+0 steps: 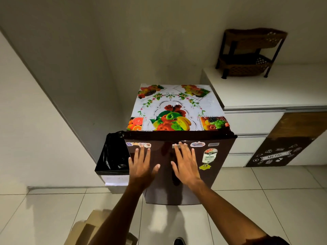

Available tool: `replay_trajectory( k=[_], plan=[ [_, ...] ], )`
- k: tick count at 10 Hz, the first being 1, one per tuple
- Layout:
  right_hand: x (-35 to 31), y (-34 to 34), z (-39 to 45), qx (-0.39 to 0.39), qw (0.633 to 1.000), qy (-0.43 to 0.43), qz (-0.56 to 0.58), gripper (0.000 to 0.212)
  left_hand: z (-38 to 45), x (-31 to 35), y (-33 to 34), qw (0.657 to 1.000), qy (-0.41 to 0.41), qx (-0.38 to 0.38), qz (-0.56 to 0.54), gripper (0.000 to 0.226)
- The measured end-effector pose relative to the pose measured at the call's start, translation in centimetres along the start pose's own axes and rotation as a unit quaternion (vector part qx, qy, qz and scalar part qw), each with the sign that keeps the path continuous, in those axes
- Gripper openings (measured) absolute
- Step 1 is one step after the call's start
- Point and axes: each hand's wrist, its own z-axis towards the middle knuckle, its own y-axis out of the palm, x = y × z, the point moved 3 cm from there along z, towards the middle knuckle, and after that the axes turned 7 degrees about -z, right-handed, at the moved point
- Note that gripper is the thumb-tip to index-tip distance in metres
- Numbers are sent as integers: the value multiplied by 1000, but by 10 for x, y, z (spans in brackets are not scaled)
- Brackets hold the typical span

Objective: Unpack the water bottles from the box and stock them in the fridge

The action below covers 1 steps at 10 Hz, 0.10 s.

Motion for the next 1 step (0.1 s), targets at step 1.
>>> replay_trajectory(
  k=[1],
  plan=[
    [0, -4, -37, -16, 999, 43, -17, 73, -31, 0, -3, 999, -2, -4, -32, 79]
  ],
)
